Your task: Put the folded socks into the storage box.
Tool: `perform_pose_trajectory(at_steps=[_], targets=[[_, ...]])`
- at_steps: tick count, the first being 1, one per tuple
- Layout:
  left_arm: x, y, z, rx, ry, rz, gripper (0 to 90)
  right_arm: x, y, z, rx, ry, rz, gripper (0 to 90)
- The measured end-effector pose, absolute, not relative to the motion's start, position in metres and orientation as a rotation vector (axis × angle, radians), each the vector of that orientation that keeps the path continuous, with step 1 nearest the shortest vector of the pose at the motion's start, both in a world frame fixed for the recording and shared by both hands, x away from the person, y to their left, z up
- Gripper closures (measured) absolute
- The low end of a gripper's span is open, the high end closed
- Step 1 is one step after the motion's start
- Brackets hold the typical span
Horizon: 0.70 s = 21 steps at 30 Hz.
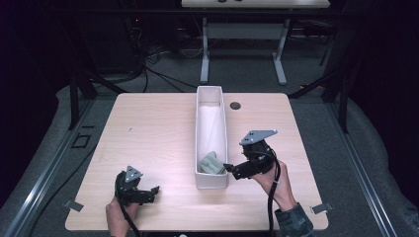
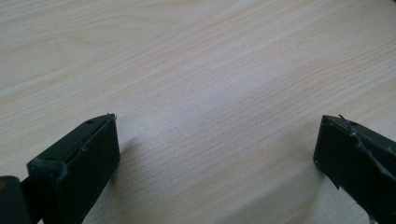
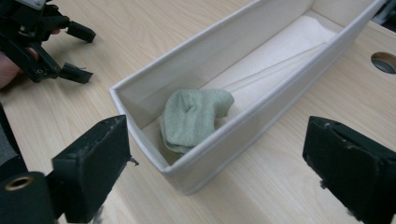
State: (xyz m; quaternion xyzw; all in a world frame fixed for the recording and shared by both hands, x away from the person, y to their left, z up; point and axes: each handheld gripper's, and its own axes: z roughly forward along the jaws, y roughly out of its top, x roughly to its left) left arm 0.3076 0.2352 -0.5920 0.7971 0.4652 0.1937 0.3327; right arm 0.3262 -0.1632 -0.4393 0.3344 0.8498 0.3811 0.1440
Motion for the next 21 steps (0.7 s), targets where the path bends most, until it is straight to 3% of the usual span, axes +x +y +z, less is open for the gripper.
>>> perform_pose_trajectory(at_steps=[8,21], targets=[[0.308,0.235,-0.592,2.082,1.215,0.506,0.1,0.324,-0.177,-0.444,1.001,2.422,1.082,0.0],[0.308,0.235,-0.592,2.082,1.215,0.506,0.1,0.32,-0.204,-0.46,1.083,2.354,1.085,0.0]])
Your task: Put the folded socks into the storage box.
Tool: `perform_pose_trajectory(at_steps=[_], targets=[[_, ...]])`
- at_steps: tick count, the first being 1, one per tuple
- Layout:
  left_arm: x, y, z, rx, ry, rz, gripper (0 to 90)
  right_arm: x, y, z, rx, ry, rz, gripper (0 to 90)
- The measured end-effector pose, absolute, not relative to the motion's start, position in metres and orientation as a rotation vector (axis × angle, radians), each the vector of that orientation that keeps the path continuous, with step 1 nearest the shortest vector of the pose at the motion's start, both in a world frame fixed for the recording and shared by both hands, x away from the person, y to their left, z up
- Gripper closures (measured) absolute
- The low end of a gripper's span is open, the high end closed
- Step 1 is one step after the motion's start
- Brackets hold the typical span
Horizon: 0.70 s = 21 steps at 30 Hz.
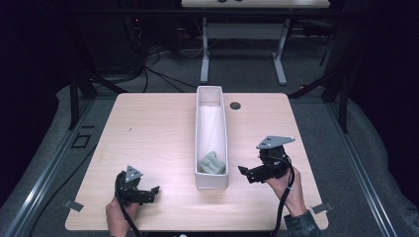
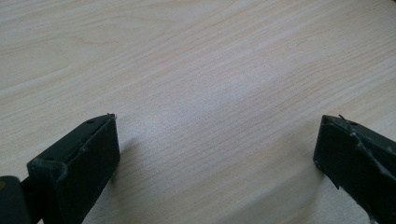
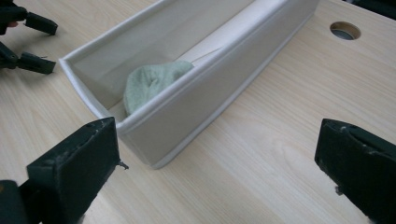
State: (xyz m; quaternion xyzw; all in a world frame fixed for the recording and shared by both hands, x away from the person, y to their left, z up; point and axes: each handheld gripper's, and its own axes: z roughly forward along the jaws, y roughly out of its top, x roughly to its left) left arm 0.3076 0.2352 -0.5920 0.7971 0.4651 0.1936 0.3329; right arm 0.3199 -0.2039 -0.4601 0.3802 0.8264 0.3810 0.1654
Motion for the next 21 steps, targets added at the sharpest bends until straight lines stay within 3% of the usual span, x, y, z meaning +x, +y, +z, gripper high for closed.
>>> perform_pose_trajectory(at_steps=[21], targets=[[0.308,0.235,-0.592,2.082,1.215,0.505,0.1,0.313,-0.253,-0.503,1.274,2.264,1.071,0.0]])
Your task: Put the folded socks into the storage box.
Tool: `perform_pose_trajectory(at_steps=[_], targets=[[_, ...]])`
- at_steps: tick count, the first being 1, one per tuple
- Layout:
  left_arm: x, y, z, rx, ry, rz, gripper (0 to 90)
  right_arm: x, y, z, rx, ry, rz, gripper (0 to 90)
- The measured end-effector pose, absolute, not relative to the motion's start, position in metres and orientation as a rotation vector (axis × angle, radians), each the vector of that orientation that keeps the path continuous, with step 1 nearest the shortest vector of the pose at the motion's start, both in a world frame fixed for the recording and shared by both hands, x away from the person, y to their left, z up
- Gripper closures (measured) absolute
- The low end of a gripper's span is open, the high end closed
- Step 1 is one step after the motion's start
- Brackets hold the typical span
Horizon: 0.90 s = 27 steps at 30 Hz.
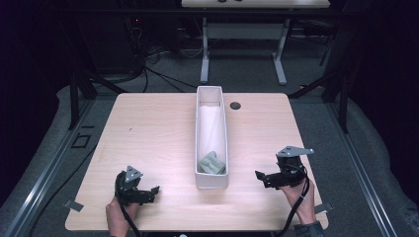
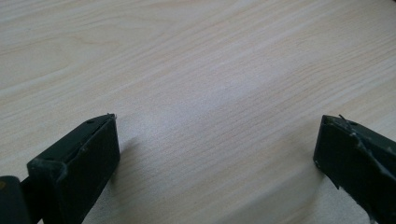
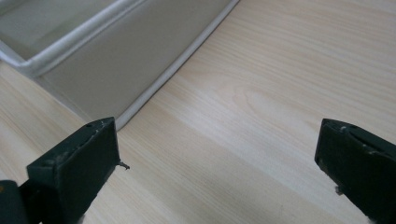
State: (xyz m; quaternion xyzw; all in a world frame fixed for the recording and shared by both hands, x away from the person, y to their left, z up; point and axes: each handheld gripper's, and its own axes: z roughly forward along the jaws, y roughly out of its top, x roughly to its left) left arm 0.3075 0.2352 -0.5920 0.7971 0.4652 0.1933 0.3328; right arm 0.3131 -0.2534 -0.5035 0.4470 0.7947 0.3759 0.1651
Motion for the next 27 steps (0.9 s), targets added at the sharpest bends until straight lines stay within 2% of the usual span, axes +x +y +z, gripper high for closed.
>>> perform_pose_trajectory(at_steps=[27], targets=[[0.308,0.235,-0.592,2.082,1.216,0.504,0.1,0.307,-0.28,-0.575,1.432,2.243,0.96,0.0]])
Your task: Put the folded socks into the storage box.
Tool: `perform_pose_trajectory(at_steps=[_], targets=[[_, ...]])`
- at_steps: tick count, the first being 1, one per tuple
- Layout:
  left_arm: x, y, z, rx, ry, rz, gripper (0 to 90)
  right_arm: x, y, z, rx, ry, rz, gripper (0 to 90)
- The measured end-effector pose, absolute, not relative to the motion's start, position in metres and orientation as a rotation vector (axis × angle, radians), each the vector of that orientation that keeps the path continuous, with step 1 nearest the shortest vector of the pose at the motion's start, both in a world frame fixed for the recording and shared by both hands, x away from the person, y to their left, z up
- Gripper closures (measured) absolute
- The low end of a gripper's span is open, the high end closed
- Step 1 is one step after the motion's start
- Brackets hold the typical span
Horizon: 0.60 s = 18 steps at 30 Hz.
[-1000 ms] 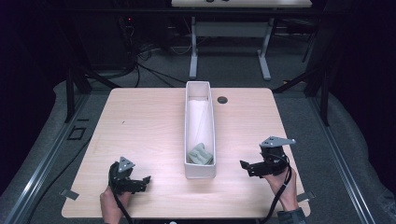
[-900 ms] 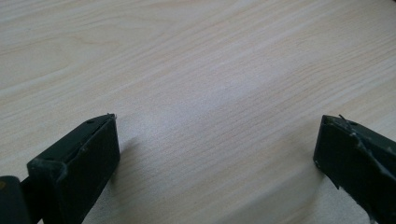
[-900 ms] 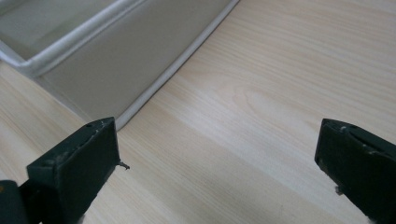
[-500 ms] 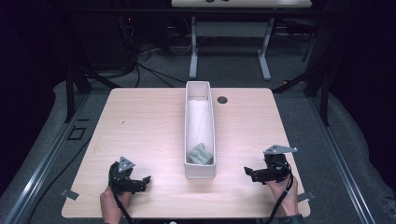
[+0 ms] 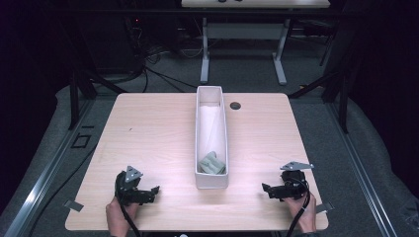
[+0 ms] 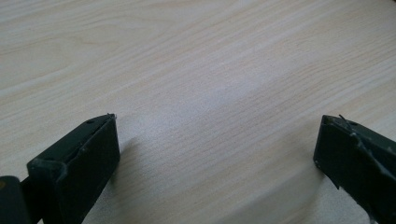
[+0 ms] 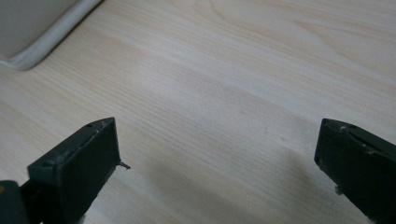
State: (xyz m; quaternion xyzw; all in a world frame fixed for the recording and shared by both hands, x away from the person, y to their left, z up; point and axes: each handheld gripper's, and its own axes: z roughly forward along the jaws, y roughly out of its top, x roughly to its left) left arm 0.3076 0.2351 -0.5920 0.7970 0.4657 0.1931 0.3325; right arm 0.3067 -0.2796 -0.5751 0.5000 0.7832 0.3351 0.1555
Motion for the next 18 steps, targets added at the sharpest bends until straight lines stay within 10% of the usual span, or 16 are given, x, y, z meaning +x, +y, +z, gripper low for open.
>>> perform_pose_trajectory(at_steps=[18], targets=[[0.308,0.235,-0.592,2.082,1.215,0.505,0.1,0.303,-0.277,-0.587,1.379,2.216,0.875,0.0]])
